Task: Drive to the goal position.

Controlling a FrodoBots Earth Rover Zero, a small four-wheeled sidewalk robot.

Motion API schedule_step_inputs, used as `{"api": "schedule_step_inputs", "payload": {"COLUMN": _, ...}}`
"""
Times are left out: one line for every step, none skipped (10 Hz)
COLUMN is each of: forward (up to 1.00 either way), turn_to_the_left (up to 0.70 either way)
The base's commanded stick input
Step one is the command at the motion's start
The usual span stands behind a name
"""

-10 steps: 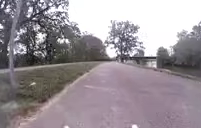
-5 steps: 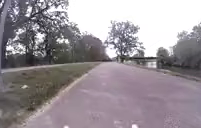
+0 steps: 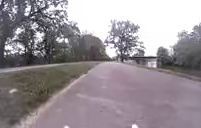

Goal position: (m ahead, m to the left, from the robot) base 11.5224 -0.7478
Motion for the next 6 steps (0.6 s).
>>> {"api": "schedule_step_inputs", "payload": {"forward": 1.0, "turn_to_the_left": 0.0}}
{"api": "schedule_step_inputs", "payload": {"forward": 1.0, "turn_to_the_left": 0.0}}
{"api": "schedule_step_inputs", "payload": {"forward": 1.0, "turn_to_the_left": 0.0}}
{"api": "schedule_step_inputs", "payload": {"forward": 1.0, "turn_to_the_left": 0.0}}
{"api": "schedule_step_inputs", "payload": {"forward": 1.0, "turn_to_the_left": 0.0}}
{"api": "schedule_step_inputs", "payload": {"forward": 1.0, "turn_to_the_left": 0.0}}
